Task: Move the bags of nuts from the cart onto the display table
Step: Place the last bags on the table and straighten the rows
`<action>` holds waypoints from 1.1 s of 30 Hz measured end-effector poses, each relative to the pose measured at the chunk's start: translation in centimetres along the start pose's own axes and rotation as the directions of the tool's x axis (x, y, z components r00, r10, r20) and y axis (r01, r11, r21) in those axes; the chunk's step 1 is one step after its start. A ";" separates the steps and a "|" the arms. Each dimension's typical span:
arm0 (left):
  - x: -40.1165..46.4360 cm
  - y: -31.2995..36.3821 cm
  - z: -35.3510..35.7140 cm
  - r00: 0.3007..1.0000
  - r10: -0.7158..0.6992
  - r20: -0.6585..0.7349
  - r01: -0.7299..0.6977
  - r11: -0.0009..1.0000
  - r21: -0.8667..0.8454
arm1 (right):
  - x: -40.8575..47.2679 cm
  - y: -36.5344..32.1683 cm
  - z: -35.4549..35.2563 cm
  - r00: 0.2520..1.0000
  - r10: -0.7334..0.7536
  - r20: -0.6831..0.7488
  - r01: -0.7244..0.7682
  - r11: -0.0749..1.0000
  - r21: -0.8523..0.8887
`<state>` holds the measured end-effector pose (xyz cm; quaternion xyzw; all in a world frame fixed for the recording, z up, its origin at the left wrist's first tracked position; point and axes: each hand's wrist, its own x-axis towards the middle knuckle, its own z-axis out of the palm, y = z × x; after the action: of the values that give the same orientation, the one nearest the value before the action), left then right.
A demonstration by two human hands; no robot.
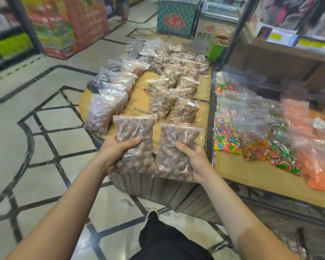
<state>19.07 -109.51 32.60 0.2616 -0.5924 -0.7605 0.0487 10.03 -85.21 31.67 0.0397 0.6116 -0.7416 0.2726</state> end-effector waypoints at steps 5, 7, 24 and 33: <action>5.8 1.7 -1.5 1.000 0.002 0.031 -0.002 1.000 0.017 | 5.4 -0.7 2.7 1.000 -0.025 -0.019 0.024 0.997 -0.067; 8.5 2.6 -1.8 0.999 -0.013 0.035 0.012 0.999 0.038 | 7.9 -1.3 3.9 0.999 -0.010 -0.031 0.008 0.997 -0.075; 32.2 12.8 -2.1 0.998 -0.033 0.060 0.024 0.989 0.149 | 28.2 -9.6 9.2 0.989 0.011 -0.146 -0.012 1.000 -0.004; 45.4 16.6 0.2 0.992 -0.112 0.050 0.102 0.980 0.171 | 34.7 -13.5 11.2 0.960 -0.029 -0.278 0.056 0.994 0.090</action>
<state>-23.89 -131.64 32.55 0.2736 -0.6408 -0.7166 -0.0321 -22.46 -106.54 32.82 0.1429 0.6076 -0.7633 0.1663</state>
